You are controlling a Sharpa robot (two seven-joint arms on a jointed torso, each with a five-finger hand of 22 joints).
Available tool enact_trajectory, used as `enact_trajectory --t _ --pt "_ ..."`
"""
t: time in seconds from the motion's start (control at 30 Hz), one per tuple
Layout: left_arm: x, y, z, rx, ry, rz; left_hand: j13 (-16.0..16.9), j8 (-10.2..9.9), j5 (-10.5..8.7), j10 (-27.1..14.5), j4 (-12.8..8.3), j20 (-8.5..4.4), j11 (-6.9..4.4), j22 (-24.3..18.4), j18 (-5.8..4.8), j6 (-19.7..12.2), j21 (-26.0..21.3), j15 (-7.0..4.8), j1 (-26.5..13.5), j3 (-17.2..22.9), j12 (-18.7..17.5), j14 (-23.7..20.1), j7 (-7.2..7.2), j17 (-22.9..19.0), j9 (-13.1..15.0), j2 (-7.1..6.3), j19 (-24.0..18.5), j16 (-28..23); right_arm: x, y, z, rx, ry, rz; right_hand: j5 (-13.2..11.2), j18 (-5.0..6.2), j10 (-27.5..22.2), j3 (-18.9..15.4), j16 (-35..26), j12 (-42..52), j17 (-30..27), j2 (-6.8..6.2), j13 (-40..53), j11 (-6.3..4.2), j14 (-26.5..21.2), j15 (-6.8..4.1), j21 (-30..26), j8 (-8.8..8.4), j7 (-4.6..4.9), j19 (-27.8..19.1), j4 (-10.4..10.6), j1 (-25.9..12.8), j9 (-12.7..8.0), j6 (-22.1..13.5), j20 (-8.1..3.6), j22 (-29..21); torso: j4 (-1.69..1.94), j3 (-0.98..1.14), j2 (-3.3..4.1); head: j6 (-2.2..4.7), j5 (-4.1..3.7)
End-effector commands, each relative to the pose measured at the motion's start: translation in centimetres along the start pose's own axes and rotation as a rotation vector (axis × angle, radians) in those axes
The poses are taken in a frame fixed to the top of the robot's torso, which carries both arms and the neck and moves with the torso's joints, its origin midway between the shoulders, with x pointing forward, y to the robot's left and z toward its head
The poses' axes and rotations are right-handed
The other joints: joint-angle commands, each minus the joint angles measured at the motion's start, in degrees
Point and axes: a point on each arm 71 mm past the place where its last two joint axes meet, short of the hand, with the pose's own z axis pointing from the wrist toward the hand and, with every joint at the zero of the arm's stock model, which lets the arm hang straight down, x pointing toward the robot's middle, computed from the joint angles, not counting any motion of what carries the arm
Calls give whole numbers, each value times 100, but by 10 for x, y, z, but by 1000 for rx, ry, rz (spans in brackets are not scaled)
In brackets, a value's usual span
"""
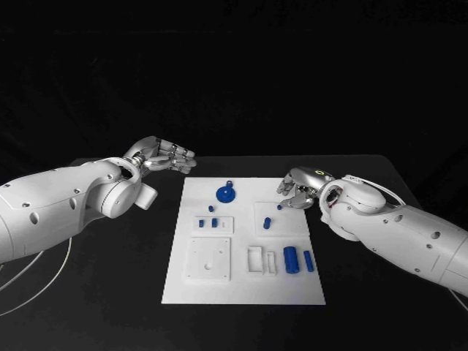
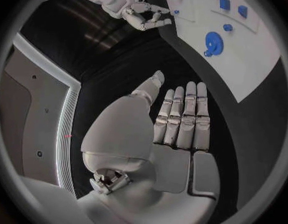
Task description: Assemble the parts on the task board
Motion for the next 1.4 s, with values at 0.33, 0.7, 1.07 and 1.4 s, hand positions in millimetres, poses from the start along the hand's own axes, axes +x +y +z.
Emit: enact_trajectory --t 0.33,0.7,1.07,1.4 --pt "6 -7 -1 34 7 -73 -4 31 -14 -51 -32 28 28 -936 87 -59 32 23 -27 -77 5 -24 3 -10 -6 101 252 -24 17 5 -1 2 33 -75 263 -7 49 161 150 -30 5 -114 -5 -8 18 26 -102 3 64 76 -56 -70 1 124 -21 289 3 5 5 2 21" --pt "7 -7 -1 29 10 -85 -4 35 -68 -71 -12 34 36 -1271 91 -89 40 28 -17 -178 8 -19 12 -9 -5 125 328 -24 27 6 2 9 31 -77 363 4 142 505 284 -31 37 -114 -6 -30 -1 6 -123 4 53 101 -118 -174 3 257 -44 578 -4 7 8 -9 44" --pt "6 -6 -1 22 10 -86 -5 38 -63 -102 -17 42 46 -1408 100 -117 48 36 -4 -202 9 -40 20 -9 -5 140 353 -25 36 10 3 2 50 -86 302 -49 555 816 433 -30 86 62 2 -159 -12 -45 -28 24 -58 103 -129 -194 19 681 -88 956 -2 10 8 -32 45" --pt "6 -4 0 5 8 -100 -4 35 -63 -121 -8 44 49 -1440 101 -132 49 39 -13 -213 10 -45 24 -9 -5 140 358 -25 41 12 5 -2 67 -92 281 -121 739 735 513 -32 60 192 5 -222 -21 -79 87 14 -105 123 -182 -220 21 876 -132 1300 2 6 7 -43 33"
